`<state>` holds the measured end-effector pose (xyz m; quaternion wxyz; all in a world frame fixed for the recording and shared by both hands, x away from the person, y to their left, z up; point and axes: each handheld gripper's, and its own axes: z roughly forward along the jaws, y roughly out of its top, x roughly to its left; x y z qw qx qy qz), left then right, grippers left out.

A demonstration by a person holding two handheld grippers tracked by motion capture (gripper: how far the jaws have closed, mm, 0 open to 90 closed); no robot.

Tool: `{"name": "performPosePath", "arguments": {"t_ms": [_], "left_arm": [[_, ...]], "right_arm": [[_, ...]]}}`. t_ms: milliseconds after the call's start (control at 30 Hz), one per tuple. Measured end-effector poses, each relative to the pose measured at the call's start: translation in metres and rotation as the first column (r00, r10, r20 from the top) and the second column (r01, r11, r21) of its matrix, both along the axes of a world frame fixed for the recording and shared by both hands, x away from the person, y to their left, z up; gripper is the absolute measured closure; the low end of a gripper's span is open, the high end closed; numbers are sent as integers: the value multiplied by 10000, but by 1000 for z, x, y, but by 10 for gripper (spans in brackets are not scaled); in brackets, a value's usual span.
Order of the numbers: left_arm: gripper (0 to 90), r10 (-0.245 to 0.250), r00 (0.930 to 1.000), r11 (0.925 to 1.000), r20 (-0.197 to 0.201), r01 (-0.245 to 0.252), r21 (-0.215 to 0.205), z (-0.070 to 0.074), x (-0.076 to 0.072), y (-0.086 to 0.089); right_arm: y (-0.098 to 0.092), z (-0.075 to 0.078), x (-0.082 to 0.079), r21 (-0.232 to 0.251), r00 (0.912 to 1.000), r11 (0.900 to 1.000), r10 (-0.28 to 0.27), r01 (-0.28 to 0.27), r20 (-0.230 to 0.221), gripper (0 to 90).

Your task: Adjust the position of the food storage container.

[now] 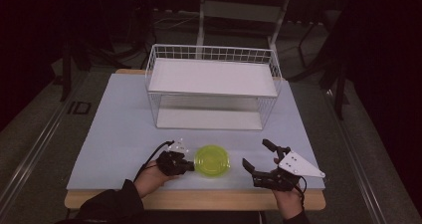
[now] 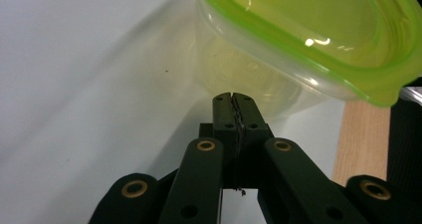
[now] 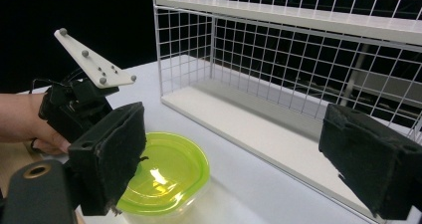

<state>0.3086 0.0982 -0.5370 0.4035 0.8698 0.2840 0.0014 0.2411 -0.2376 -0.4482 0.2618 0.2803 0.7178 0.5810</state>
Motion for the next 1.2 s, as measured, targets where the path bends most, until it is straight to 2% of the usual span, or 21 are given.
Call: {"name": "performPosePath", "arguments": {"t_ms": [33,100,133,267,433,467,600,633,667,733,833,867,933,967,1033,1100,1200], "left_arm": [[899,211,9998,9998,46,-211,25,1,1,5],[898,330,9994,9994,44,-330,29,3,2,8],[897,589,9982,9983,94,-589,0,7,2,16],[886,812,9965,9966,182,-809,-179,15,3,29],[870,1178,9926,9901,278,-1153,-796,33,-1,45],[856,1230,9920,9872,281,-1194,-1055,39,-5,49],[812,1254,9909,9840,479,-1181,-1332,47,-11,51],[788,1262,9902,9820,605,-1160,-1492,52,-15,52],[767,1262,9902,9820,605,-1160,-1492,52,-15,52],[743,1235,9901,9784,661,-1103,-1750,58,-18,52],[652,1267,9876,9737,929,-1059,-2019,67,-23,51],[541,1343,9856,9728,1028,-1114,-2033,69,-24,51],[460,1349,9847,9673,1101,-1068,-2299,73,-27,51],[411,1416,9829,9654,1174,-1109,-2361,74,-28,51],[399,1425,9821,9601,1228,-1070,-2585,76,-30,51],[337,1536,9794,9572,1310,-1145,-2660,78,-33,49],[305,1526,9798,9560,1290,-1132,-2706,78,-35,48]], "right_arm": [[0,0,0,-7,10000,10000,-2,2,0,110],[0,0,0,-15,10000,10000,-6,6,-3,110],[0,0,0,-27,10000,10000,-10,9,-8,110],[0,-1,1,-56,9999,10000,16,-16,-110,110],[2,-2,3,-65,9996,9998,179,-181,-201,110],[3,-2,3,-98,9993,9996,255,-257,-257,110],[5,-2,4,-218,9991,9994,279,-286,-307,110],[6,-2,4,-260,9990,9991,312,-321,-324,109],[6,-2,4,-260,9990,9991,312,-321,-324,109],[7,-2,4,-212,9987,9991,360,-368,-363,110],[8,-1,2,-213,9987,9989,413,-419,-292,110],[9,0,2,-156,9986,9988,461,-466,-273,110],[9,1,2,-20,9985,9990,443,-444,-318,110],[9,1,3,127,9970,9979,636,-631,-434,110],[8,1,3,83,9965,9974,719,-716,-422,110],[10,2,2,-207,9954,9960,855,-865,-435,110],[13,2,4,-365,9942,9948,925,-946,-549,113]]}}
